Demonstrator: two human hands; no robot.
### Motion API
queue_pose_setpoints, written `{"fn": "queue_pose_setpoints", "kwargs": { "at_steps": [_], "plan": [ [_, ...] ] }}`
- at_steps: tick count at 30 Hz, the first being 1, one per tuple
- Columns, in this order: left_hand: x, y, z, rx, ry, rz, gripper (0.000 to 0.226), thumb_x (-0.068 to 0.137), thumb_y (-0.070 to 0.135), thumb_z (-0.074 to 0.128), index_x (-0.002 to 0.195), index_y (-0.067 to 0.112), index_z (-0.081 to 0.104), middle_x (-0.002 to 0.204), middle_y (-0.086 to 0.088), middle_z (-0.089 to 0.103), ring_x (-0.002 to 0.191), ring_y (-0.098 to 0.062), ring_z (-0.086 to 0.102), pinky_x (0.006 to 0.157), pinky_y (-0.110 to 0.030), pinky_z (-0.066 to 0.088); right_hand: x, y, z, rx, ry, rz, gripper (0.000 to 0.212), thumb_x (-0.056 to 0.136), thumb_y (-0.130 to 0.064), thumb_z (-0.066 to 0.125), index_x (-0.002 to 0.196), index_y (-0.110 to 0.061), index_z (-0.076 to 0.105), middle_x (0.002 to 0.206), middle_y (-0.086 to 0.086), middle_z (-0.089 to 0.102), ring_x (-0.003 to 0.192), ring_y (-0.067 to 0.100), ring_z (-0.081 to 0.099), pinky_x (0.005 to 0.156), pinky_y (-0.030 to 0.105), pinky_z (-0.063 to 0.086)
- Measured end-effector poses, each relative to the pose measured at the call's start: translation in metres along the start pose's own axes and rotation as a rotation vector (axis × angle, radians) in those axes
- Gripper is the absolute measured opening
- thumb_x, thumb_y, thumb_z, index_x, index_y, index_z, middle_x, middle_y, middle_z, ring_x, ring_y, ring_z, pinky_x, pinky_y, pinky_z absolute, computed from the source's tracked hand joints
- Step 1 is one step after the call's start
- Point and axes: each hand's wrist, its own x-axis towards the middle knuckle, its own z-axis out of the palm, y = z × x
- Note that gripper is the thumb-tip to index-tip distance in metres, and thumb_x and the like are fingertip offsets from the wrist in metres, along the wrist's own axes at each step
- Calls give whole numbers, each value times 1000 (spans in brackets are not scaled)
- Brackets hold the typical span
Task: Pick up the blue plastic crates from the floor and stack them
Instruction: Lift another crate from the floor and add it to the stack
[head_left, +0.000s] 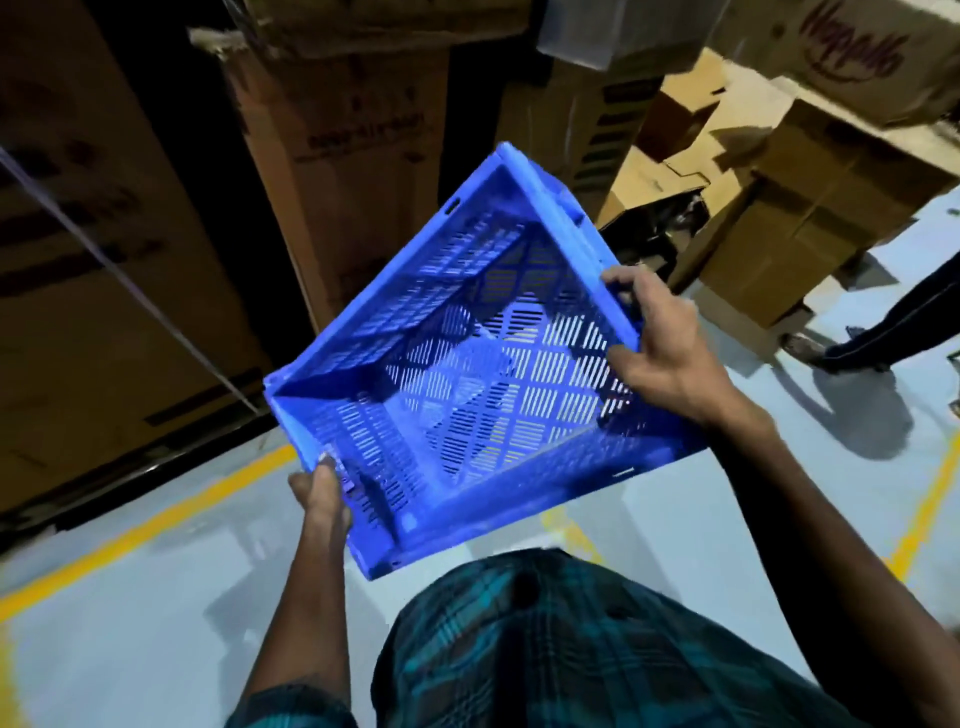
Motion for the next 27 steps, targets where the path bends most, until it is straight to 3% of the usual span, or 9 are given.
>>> {"fn": "queue_pose_setpoints", "kwargs": {
  "at_steps": [3, 5, 8, 13, 15, 18, 22, 24, 27],
  "plan": [
    [12, 12, 1, -12, -11, 59, 16, 92, 20, 61, 90, 8, 50, 75, -3, 48, 60, -15, 47, 54, -27, 44, 21, 31, 4, -5, -1, 27, 62, 64, 0, 56, 124, -14, 50, 102, 4, 68, 89, 17, 62, 76, 28, 45],
    [13, 23, 6, -28, -3, 88, 18, 94, 16, 59, 80, 12, 48, 73, 0, 47, 59, -13, 45, 47, -20, 43, 35, 60, 13, -10, -5, 45, 56, 67, 4, 58, 121, -12, 50, 96, 7, 70, 84, 24, 63, 73, 36, 47],
    [15, 31, 11, -41, 84, 111, 27, 94, 15, 60, 75, 20, 42, 72, 2, 47, 58, -9, 44, 52, -24, 40, 53, 111, 36, 17, -32, 159, 42, 73, -2, 59, 114, -11, 49, 92, 6, 69, 80, 24, 61, 69, 34, 44],
    [19, 37, 30, -130, 176, 145, 30, 93, 16, 64, 76, 23, 40, 72, 1, 47, 42, 5, 46, 45, -16, 43, 96, 192, 77, 72, -126, 255, 31, 85, -8, 62, 113, -2, 50, 96, 12, 64, 90, 31, 61, 68, 26, 31],
    [14, 39, 45, -135, 223, 178, 32, 93, 13, 63, 75, 24, 40, 71, 2, 45, 41, 6, 45, 45, -14, 42, 123, 211, 88, 71, -186, 313, 27, 88, -3, 61, 112, -1, 50, 99, 16, 63, 95, 34, 60, 72, 28, 34],
    [14, 42, 60, -143, 314, 221, 30, 92, 13, 64, 75, 24, 41, 72, 3, 46, 52, 2, 45, 53, -17, 43, 158, 230, 99, 69, -254, 379, 26, 87, -1, 60, 110, -4, 49, 96, 14, 62, 92, 35, 61, 76, 38, 46],
    [15, 35, 66, -190, 382, 256, 26, 89, 17, 68, 79, 24, 44, 76, 6, 51, 64, -3, 48, 57, -15, 47, 199, 252, 114, 53, -410, 413, 27, 83, -9, 65, 102, -14, 47, 96, 10, 68, 87, 27, 66, 73, 36, 54],
    [21, 36, 70, -192, 412, 252, 27, 88, 17, 68, 81, 24, 44, 79, 6, 53, 67, -3, 52, 61, -16, 49, 220, 266, 129, 23, -446, 436, 27, 78, -15, 67, 95, -24, 48, 93, 12, 71, 89, 31, 67, 78, 44, 57],
    [36, 38, 77, -158, 407, 240, 26, 88, 12, 67, 83, 25, 45, 83, 3, 55, 74, -10, 54, 67, -22, 50, 240, 266, 150, 90, -470, 527, 29, 80, -6, 63, 91, -28, 46, 90, 14, 70, 87, 36, 69, 76, 47, 58]
  ]
}}
